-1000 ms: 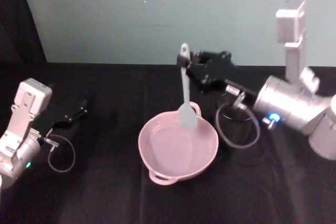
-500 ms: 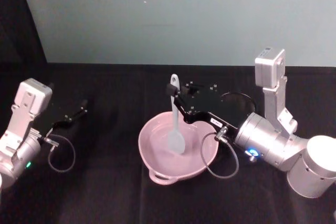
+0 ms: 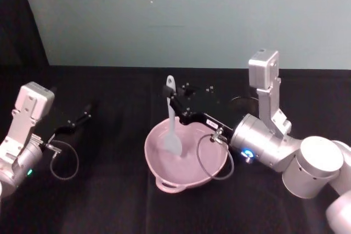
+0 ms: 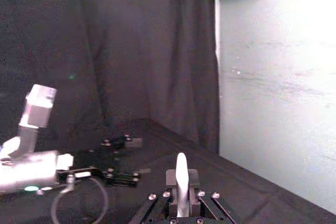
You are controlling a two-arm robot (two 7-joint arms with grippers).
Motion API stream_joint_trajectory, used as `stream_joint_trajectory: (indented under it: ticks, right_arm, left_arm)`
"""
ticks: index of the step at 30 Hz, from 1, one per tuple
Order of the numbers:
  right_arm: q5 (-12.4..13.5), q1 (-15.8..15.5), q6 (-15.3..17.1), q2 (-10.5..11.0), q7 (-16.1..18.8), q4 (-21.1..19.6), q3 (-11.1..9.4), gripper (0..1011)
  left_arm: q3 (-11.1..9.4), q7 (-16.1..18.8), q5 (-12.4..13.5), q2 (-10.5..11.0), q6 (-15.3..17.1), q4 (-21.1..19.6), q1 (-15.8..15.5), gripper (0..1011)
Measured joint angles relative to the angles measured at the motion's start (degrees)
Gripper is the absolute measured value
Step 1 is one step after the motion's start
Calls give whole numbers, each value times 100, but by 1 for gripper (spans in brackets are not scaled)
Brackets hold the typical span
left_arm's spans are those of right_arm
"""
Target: Use the one hand to pick up the spoon and stir the clear water in the bowl.
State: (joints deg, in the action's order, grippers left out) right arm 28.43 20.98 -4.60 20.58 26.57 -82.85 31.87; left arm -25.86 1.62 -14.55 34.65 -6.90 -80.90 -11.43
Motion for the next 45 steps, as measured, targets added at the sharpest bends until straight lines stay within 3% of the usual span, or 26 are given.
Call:
stream_joint_trajectory:
  ticks: [8, 21, 32, 45]
  right_arm:
    - [-318, 39, -68, -83, -377, 178, -241, 127]
    - [-254, -508, 3, 113, -446, -390, -656, 127]
    - [-109, -802, 81, -111, -219, -624, -646, 127]
    - [-160, -457, 40, -495, -128, -44, -554, 127]
  left_arm:
    - [0, 0, 0, 0, 0, 0, 0, 1005]
    - [0, 0, 0, 0, 0, 0, 0, 1005]
    - [0, 0, 0, 0, 0, 0, 0, 1005]
    - [0, 0, 0, 0, 0, 0, 0, 1005]
